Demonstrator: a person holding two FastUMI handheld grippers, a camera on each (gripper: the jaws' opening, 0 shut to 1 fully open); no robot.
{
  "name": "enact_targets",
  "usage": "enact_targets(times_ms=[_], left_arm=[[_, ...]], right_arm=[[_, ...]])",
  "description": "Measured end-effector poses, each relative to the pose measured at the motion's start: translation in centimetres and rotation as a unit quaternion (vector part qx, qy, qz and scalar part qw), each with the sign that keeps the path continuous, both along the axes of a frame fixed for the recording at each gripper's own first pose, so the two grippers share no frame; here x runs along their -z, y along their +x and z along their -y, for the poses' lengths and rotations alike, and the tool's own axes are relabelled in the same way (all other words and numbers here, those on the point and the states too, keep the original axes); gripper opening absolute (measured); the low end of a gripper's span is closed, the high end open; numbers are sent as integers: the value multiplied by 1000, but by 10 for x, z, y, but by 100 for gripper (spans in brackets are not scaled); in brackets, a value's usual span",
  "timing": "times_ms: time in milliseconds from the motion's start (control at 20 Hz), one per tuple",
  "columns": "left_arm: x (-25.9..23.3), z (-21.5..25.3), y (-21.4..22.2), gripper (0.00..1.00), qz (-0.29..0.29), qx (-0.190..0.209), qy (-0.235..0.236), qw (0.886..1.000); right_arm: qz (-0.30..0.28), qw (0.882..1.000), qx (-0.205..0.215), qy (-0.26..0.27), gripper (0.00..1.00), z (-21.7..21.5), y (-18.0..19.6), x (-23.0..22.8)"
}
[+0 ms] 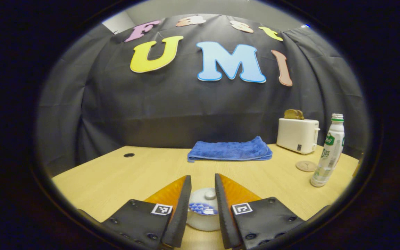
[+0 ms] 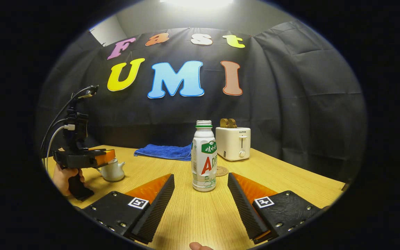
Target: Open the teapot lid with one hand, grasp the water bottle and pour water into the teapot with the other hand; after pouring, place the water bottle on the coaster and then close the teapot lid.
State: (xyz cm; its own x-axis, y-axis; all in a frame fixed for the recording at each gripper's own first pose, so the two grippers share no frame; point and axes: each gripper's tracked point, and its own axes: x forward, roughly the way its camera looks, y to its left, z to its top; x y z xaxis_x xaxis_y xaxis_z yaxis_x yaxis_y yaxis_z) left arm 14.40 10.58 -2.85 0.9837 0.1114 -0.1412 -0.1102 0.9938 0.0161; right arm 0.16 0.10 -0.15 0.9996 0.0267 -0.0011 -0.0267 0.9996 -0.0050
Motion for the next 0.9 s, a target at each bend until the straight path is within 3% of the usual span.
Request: enact_targets(times_ms=[100, 200, 300, 400, 550, 700, 900], left_arm=[[5, 7, 4, 52, -3, 10, 11, 1000], [0, 2, 4, 23, -5, 13, 6, 1000], [-6, 2, 2, 23, -2, 19, -9, 1000], [1, 2, 3, 16, -3, 18, -6, 1000], [-7, 3, 0, 16, 10, 24, -12, 1000], [-24, 3, -5, 12, 35, 30, -31, 998], [-33, 5, -12, 16, 49, 38, -41, 997]], right_arm=[[0, 1000, 0, 0, 95, 0, 0, 0], [0, 1000, 0, 0, 95, 0, 0, 0], [-1, 1000, 0, 0, 95, 0, 0, 0], [-1, 1000, 5, 0, 95, 3, 1, -1], [1, 1000, 2, -1, 95, -1, 2, 0], [13, 1000, 7, -28, 95, 3, 9, -9], [26, 998, -6, -48, 95, 2, 27, -22]])
